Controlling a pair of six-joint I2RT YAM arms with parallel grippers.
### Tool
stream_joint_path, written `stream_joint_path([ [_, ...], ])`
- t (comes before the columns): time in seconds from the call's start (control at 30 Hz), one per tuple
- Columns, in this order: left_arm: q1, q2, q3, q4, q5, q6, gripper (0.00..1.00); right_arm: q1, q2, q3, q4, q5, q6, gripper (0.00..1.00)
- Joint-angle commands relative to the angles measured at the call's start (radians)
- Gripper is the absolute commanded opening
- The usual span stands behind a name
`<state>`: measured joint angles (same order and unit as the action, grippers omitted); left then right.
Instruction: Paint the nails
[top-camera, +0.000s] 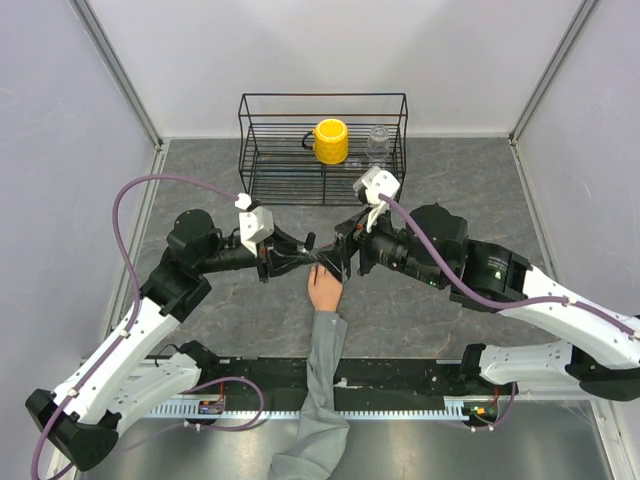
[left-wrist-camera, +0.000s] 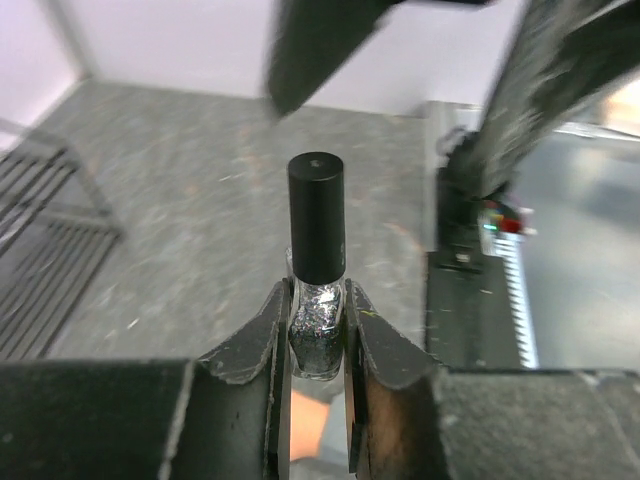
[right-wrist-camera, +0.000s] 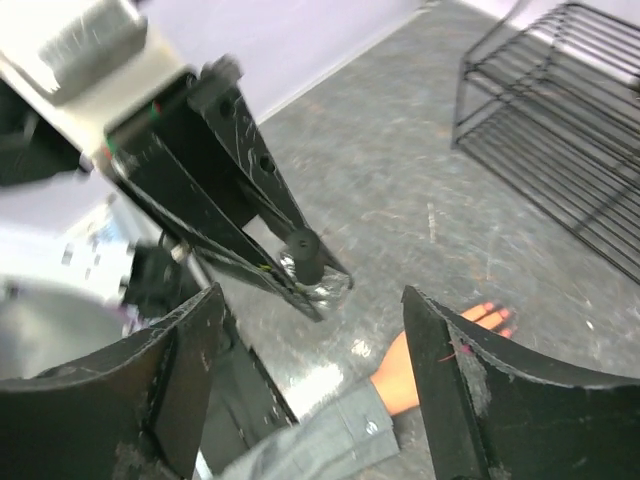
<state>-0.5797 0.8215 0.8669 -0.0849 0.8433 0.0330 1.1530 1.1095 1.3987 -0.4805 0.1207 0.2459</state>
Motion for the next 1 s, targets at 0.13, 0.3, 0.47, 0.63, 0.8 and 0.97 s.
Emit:
stream_joint_path([
  [0.13,0.006,0.002,0.024,-0.029,-0.259,0.048,0.02,0.148,0.176,0.149,-0.026,0.508,0.148,0.62],
  [0.3,0.006,-0.004,0.024,-0.024,-0.254,0.044,0.02,0.175,0.254,0.192,-0.030,0.609,0.148,0.56],
  [0.47,0.006,-0.010,0.020,-0.012,-0.222,0.041,0.02,0.175,0.274,0.186,-0.010,0.628,0.147,0.46],
  [0.63,0.007,-0.019,0.011,0.033,-0.095,0.027,0.02,0.174,0.257,0.160,0.010,0.654,0.127,0.44],
  [0.8,0.009,-0.028,0.000,0.060,-0.035,0.016,0.02,0.175,0.242,0.146,0.026,0.645,0.124,0.46],
  [0.97,0.009,-0.032,-0.005,0.079,0.016,0.008,0.02,0.174,0.233,0.137,0.026,0.611,0.113,0.26],
])
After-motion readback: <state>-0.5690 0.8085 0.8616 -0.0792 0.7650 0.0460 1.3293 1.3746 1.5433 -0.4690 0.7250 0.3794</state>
